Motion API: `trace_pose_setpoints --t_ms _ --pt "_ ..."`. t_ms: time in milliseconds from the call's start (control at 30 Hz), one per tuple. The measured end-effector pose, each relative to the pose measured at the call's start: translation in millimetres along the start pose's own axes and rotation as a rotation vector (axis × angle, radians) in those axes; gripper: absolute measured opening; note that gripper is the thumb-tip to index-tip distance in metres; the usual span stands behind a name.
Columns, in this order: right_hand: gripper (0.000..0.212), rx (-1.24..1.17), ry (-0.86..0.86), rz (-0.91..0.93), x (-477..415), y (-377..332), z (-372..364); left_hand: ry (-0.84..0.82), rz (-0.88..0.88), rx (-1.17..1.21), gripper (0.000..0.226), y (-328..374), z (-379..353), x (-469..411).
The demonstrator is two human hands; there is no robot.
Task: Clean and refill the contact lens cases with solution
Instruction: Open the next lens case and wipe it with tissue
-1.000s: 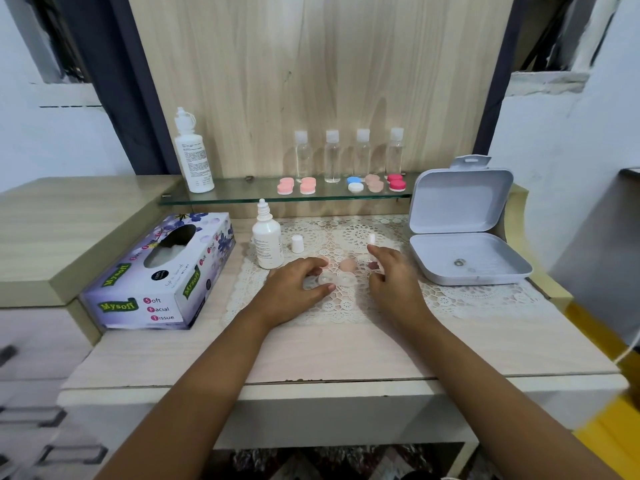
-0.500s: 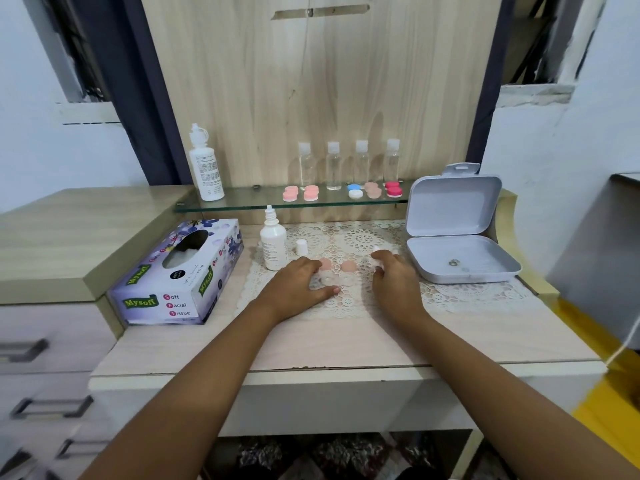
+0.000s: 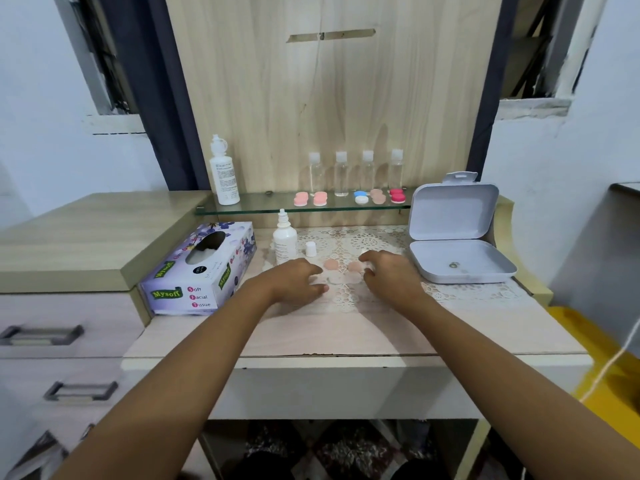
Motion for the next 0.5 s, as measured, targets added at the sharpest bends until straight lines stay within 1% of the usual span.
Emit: trace_pose_setpoints --t_ms 100,267,400,500 --pt "0.037 0.028 -0.003 0.078 -2.6 -18.5 4.2 0.040 -0.033 -0.003 0.053 -1.2 12.3 15.7" --pt "0.035 0.052 -0.013 0.185 -5.5 -52.7 7.6 0.073 -0.030 -0.015 0.052 -16.1 25.2 47.8" --pt "0.035 0.040 -0.002 0.275 -2.8 -83.5 3.9 0.110 -0.011 -0.007 0.049 -34.0 35.3 77.3" --pt "0.033 0.032 -0.018 0.331 0.3 -106.2 -1.7 0.110 0.035 -0.017 0.045 -53.2 37.7 93.3"
Point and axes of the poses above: each hand's wrist, its own x-axis away from the middle knuckle, its own z-axis out of the back of the hand, y = z × x, the point moved 7 cm from there along -x, towards the middle knuckle, and after that the axes turned 12 degrees about z, right-handed, at the moved point
